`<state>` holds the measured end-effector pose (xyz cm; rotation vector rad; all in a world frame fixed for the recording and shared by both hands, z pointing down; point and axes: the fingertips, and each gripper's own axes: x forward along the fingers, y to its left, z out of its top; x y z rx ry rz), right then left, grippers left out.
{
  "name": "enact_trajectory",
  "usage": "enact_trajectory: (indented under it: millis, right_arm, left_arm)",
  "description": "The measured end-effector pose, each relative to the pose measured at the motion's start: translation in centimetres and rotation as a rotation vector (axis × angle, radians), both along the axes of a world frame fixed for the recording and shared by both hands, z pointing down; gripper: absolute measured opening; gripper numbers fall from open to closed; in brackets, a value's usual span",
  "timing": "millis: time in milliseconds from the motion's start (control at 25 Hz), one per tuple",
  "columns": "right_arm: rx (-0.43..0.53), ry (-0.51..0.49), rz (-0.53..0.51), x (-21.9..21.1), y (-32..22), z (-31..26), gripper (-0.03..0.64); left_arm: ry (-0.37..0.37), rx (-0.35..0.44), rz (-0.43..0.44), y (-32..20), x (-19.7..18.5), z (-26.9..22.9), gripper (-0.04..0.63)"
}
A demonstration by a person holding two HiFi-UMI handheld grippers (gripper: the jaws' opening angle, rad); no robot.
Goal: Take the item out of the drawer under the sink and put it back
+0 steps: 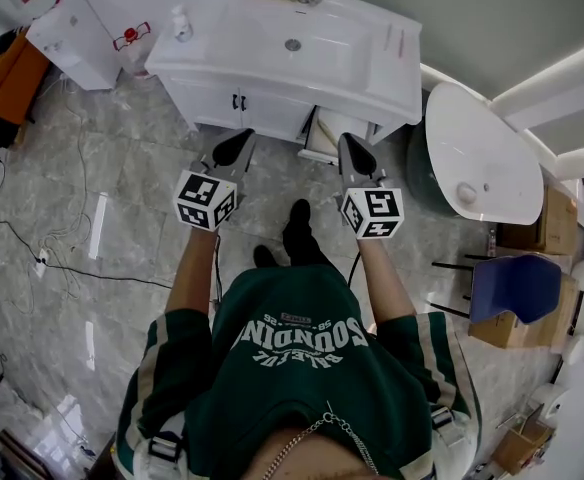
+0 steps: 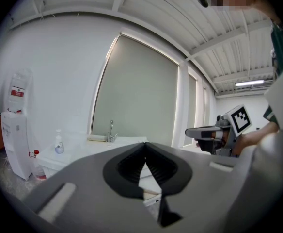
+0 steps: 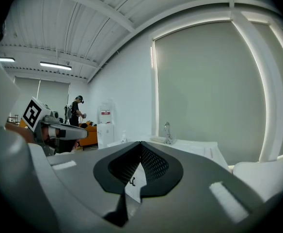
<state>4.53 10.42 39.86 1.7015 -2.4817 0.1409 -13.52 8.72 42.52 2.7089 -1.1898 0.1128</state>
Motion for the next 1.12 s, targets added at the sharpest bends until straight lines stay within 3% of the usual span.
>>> enact_trajectory:
  millis: [360, 800, 1120]
  right_arm:
    - [0.009, -0.026, -0.014, 0.5, -5.0, 0.2, 0.002]
    - [0.033, -0.046, -0.042, 5.5, -15.7, -1.5, 0.002]
    - [0.027, -0.065, -0.106, 7.5, -20.7, -1.6, 0.002]
  left_arm:
    - [-0.014, 0.001, -0.004, -4.8, 1.1, -0.1, 0.049]
    - [-0.037, 0.015, -0.022, -14.6, 6.1, -1.7, 0.049]
    - [-0.053, 0.006, -0.068, -18.7, 8.7, -1.8, 0.049]
